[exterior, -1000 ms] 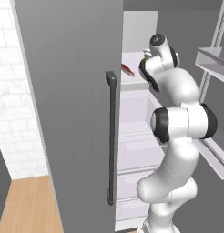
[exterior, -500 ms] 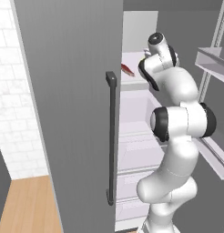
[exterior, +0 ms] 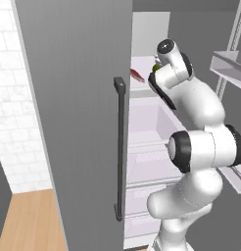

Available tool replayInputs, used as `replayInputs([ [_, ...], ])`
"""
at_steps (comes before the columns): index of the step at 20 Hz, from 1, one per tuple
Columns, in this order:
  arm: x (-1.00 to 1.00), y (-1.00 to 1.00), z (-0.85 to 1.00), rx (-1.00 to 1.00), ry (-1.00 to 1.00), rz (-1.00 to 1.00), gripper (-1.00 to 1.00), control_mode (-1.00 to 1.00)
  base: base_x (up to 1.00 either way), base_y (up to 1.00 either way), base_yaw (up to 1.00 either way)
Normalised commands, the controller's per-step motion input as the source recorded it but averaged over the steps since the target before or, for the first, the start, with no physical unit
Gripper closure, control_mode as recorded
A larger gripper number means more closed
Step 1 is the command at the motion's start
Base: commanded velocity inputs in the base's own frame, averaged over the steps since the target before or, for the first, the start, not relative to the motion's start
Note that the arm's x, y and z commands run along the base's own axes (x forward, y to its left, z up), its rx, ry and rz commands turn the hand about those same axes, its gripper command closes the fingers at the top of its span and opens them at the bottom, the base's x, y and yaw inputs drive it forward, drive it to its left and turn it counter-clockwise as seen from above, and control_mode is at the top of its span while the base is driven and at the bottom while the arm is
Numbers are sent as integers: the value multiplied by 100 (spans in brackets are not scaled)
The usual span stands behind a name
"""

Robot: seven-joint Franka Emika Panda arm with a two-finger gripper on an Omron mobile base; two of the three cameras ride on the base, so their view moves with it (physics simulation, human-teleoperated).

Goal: Place one lime and one steak in each tupperware on the nearby counter, to pack two identical lunches.

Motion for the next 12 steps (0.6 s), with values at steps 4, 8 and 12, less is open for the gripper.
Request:
replayInputs([
  [4,-96,15,76,0,0,-3,100,-100,0,0,0],
  [8,-100,22,18,0,2,0,100,-100,0,0,0],
  [12,-100,10,-20,0,0,11,100,-100,0,0,0],
])
